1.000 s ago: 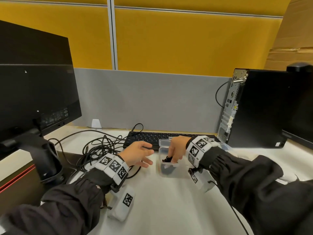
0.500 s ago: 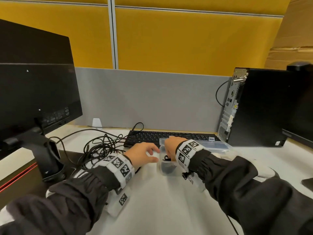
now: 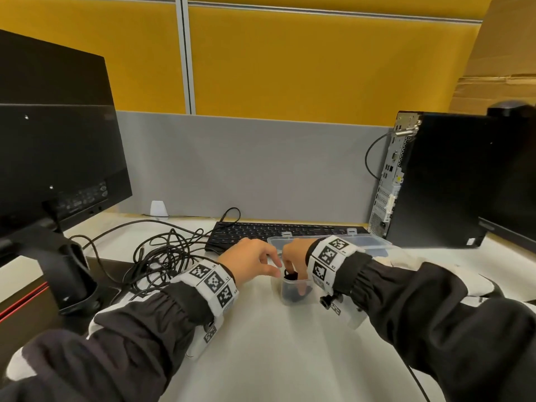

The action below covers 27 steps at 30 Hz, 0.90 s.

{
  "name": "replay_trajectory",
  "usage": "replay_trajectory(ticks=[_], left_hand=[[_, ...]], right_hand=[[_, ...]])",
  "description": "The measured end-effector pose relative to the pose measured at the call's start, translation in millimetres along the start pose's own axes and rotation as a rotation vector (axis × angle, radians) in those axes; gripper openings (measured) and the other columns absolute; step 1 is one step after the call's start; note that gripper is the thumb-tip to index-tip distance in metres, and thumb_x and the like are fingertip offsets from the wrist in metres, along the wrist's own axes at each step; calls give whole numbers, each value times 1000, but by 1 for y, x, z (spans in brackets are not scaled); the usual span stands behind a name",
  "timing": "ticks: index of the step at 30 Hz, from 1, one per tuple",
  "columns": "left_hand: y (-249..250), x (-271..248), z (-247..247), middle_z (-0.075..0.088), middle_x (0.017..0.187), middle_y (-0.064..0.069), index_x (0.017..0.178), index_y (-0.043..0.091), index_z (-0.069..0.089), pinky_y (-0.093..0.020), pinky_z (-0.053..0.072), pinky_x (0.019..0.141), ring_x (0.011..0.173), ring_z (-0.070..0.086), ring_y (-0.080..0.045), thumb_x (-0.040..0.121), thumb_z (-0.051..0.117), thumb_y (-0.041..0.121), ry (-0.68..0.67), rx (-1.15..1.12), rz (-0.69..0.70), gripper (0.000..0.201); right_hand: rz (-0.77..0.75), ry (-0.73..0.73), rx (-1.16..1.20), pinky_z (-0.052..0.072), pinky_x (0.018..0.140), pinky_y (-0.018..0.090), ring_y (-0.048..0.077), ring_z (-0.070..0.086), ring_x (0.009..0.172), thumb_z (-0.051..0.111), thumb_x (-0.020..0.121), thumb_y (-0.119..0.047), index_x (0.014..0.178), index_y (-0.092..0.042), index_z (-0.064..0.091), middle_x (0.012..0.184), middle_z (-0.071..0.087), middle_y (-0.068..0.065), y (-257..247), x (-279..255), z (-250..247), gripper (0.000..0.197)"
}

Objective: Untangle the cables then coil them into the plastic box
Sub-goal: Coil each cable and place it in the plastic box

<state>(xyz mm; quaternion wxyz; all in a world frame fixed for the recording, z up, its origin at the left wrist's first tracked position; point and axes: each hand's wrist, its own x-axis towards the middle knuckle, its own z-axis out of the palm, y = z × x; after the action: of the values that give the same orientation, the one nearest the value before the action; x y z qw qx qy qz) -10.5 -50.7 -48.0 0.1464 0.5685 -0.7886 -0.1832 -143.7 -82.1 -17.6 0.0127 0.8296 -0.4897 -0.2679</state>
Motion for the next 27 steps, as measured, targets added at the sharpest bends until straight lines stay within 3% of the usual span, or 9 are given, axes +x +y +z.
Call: replay_trajectory(ticks=[5,8,12,15,18,21,23,25,27], left_hand=[[1,-2,3,63,93,3,102,28,66,-28,47,82,72,51,-1,82,66,39,-2,-52,13,23],[-7,-12,-10,66,93,8,105,32,66,-21,48,76,73,60,-6,83,67,37,-2,-126,13,22],[-39,-31,-30,67,93,4,101,28,62,-20,50,74,69,61,-6,88,61,31,99,-94,-113,14],[-55,-45,-30,60,106,3,108,26,61,-20,45,80,82,56,-8,86,61,39,-112,185,-222,26],[-56,-48,-22,59,112,1,113,22,60,-22,41,82,91,51,-12,83,64,36,-263,385,-248,33],[-50,-45,-29,60,91,8,100,22,65,-21,40,74,86,55,-13,90,55,31,-168,389,-153,17],[-42,-46,-41,55,78,15,88,28,63,-17,38,66,76,54,-4,93,53,29,-25,203,-70,11],[-28,-54,-54,60,70,15,84,28,62,-10,40,59,66,55,4,93,54,23,184,-54,51,13],[-10,-65,-64,63,65,16,87,18,63,-8,42,57,59,55,6,92,55,17,362,-255,165,10]], right_hand=[[-10,62,96,47,95,36,28,57,112,72,80,-22,122,-7,58,123,59,10,3,-5,7,47],[-25,134,237,48,91,31,23,59,107,75,78,-26,117,-13,65,118,64,4,16,-9,18,42],[-2,330,573,49,87,30,16,61,96,66,84,-39,104,-17,69,107,68,0,26,-17,32,30],[-52,595,749,43,77,23,6,54,80,59,90,-35,101,-18,66,105,67,-1,9,-30,25,22],[-189,576,849,38,68,12,1,51,79,56,93,-31,113,-17,61,110,65,0,-23,-41,16,25],[-237,406,753,40,82,21,16,55,103,54,94,-32,133,-18,46,124,58,4,-48,-36,16,42],[-234,411,697,39,91,30,23,52,113,52,95,-29,137,-16,40,130,51,8,-57,-24,16,46],[-301,558,786,42,87,33,24,54,103,52,94,-25,125,-12,49,117,55,9,-60,-16,12,33],[-379,771,932,38,78,29,17,51,88,49,96,-20,101,-6,59,89,57,0,-56,-17,3,17]])
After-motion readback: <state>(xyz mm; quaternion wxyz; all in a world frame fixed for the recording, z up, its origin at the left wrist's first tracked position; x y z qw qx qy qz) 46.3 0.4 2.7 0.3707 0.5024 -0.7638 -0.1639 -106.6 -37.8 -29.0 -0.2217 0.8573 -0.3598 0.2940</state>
